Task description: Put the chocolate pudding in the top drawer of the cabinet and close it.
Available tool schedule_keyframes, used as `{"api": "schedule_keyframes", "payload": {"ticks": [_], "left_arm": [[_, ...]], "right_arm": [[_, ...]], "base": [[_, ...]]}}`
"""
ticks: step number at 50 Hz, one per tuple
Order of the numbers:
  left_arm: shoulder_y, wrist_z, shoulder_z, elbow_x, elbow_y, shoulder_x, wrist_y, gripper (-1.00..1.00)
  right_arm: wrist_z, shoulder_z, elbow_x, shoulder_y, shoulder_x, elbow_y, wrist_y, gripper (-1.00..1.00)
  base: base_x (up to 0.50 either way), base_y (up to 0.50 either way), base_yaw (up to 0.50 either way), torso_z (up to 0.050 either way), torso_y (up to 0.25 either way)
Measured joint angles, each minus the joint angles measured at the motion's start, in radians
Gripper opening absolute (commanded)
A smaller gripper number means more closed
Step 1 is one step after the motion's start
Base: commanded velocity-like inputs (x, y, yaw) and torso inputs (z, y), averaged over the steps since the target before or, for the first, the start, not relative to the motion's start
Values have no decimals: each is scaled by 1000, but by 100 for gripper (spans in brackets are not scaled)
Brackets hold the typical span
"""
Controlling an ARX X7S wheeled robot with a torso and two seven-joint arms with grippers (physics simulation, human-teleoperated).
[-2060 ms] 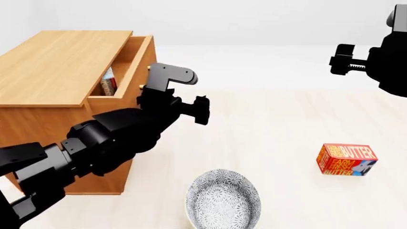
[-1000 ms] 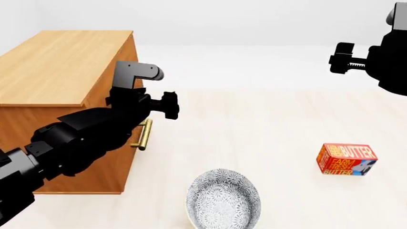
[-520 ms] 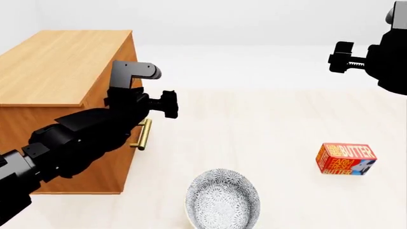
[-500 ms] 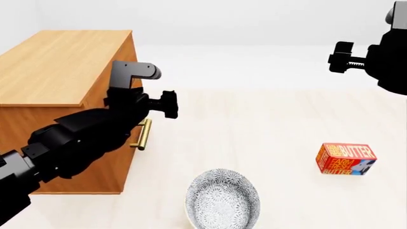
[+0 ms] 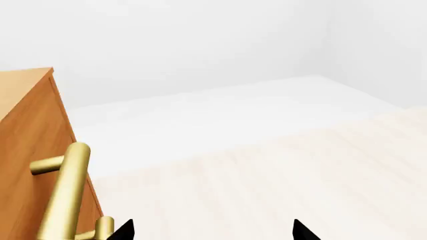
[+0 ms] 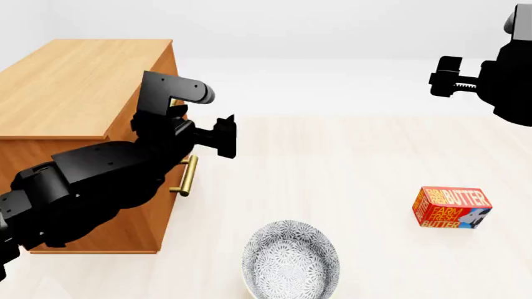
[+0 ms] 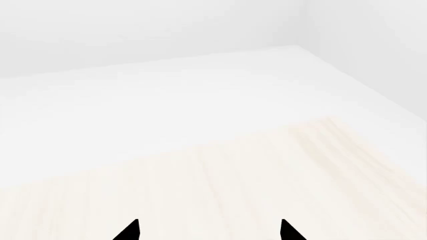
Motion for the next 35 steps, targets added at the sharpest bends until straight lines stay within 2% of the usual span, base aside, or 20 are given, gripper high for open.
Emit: {"api": "schedule_keyframes", "payload": {"ticks": [19, 35], "left_arm": [[-73, -36, -30, -11, 169, -13, -33, 100], [-190, -6, -86, -34, 147, 2, -65, 100]], "right_arm": [[5, 10, -4, -3, 3, -6, -2, 100], [6, 24, -13, -9, 13, -53, -26, 100]], "base": [[0, 0, 0, 0, 0], [0, 0, 0, 0, 0]]}}
